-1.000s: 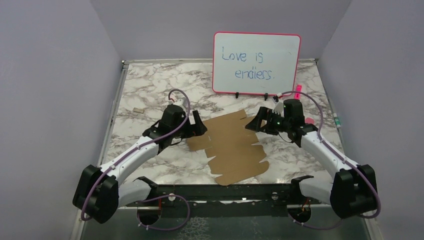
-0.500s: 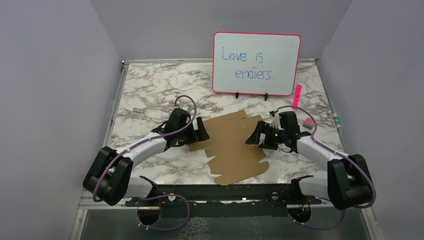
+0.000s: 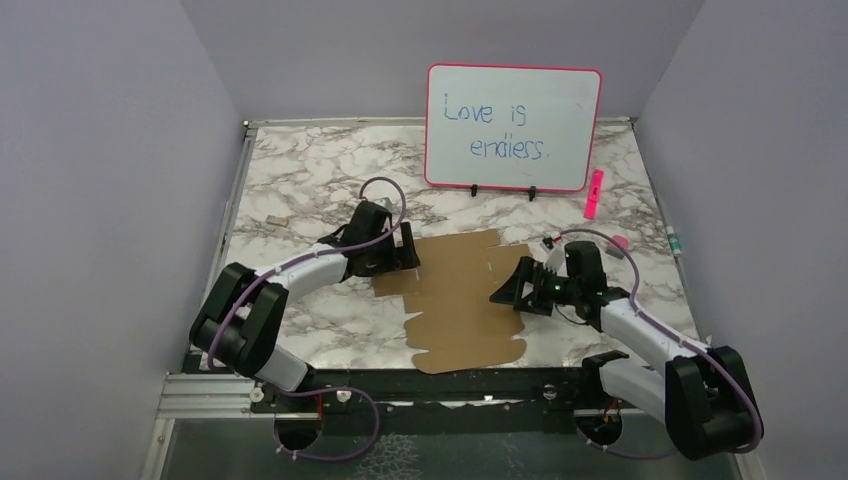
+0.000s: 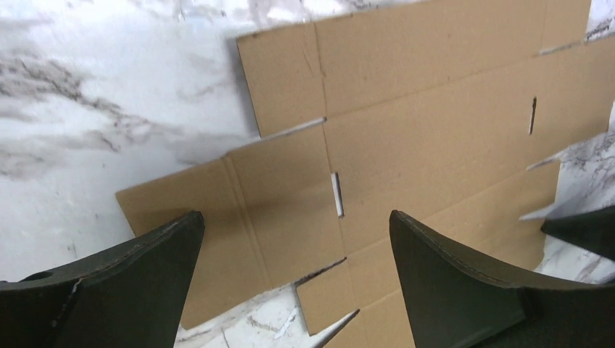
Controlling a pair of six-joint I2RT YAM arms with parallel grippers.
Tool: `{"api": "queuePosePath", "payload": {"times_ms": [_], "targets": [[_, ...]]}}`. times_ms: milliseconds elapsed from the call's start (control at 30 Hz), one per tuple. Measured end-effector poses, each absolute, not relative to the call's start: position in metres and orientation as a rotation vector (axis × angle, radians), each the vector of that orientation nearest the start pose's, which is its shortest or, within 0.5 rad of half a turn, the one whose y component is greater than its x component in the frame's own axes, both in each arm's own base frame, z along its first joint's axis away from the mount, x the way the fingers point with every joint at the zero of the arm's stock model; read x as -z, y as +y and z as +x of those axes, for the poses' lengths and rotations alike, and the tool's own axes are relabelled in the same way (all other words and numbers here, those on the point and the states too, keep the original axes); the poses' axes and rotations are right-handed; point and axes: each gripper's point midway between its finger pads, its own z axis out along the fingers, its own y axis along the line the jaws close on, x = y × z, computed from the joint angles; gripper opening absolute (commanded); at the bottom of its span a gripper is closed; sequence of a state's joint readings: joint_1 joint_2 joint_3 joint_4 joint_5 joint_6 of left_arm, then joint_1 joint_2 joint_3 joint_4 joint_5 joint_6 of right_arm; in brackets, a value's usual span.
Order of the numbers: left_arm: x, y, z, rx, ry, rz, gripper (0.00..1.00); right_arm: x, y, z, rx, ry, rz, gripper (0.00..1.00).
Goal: Fold the paper box
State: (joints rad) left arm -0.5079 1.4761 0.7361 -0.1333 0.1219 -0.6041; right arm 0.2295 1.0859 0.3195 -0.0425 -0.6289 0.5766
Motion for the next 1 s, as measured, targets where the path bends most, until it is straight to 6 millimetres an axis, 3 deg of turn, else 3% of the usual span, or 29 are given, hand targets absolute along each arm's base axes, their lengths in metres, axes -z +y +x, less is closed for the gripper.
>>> {"api": "queuePosePath", "payload": {"times_ms": [133,233,367,467,600,733,900,1000], "targets": [[-0.050,-0.207,0.296,0.590,2.538,-0.052,0.99,-0.060,0.172,0.187,-1.150,2.468,0.084,1.00],[-0.062,-0.204,0.306,0.587,2.508,-0.052,0.99,-0.075,0.174,0.193,-1.139,2.464,0.037,0.99],[-0.080,-0.201,0.314,0.606,2.449,-0.069,0.98,-0.108,0.177,0.224,-1.094,2.397,-0.037,0.90],[-0.089,-0.200,0.321,0.628,2.411,-0.086,0.92,-0.121,0.179,0.257,-1.034,2.379,-0.059,0.82],[-0.083,-0.199,0.327,0.652,2.419,-0.109,0.84,-0.114,0.177,0.294,-0.942,2.410,-0.056,0.70],[-0.065,-0.198,0.332,0.661,2.461,-0.136,0.74,-0.098,0.176,0.324,-0.863,2.455,-0.047,0.63],[-0.042,-0.196,0.335,0.673,2.521,-0.163,0.67,-0.076,0.174,0.349,-0.798,2.501,-0.038,0.59],[-0.042,-0.202,0.345,0.707,2.515,-0.163,0.64,-0.063,0.174,0.359,-0.771,2.529,-0.030,0.59]]}}
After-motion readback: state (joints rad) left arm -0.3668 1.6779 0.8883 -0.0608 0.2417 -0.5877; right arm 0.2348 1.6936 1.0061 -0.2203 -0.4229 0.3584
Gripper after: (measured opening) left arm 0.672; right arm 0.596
